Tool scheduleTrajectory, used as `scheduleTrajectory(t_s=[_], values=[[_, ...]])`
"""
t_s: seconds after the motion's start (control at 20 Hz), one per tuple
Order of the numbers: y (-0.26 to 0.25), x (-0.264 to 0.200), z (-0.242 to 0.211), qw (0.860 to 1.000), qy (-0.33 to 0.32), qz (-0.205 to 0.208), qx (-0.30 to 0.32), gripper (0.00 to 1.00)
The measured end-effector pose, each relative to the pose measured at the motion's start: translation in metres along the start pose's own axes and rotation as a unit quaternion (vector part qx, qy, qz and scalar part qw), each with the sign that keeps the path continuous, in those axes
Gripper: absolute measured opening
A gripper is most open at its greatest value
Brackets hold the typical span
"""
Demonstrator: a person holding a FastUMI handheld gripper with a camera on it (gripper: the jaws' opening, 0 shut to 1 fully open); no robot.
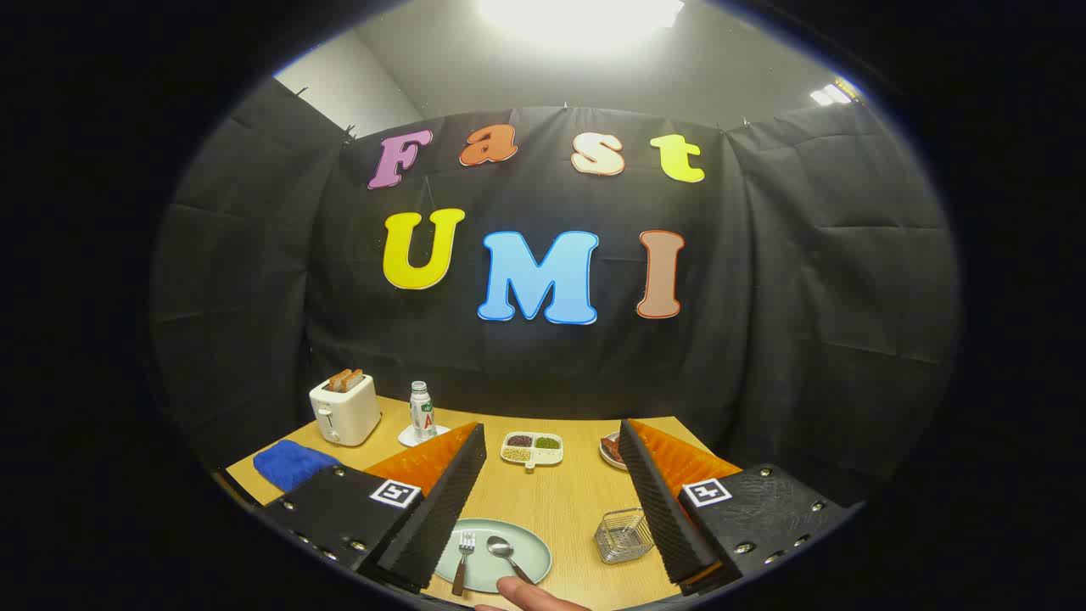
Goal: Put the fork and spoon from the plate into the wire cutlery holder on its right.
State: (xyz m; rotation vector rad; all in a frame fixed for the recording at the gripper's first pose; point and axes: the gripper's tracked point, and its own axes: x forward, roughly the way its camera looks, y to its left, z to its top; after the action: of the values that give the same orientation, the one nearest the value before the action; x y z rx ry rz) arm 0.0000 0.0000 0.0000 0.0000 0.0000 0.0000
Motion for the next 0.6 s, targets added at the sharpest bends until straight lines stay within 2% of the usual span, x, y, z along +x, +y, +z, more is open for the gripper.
scheduleTrajectory(t_s=[0.6], values=[[0.004, 0.002, -0.027, 0.999, 0.024, 0.009, -0.021, 0.97]])
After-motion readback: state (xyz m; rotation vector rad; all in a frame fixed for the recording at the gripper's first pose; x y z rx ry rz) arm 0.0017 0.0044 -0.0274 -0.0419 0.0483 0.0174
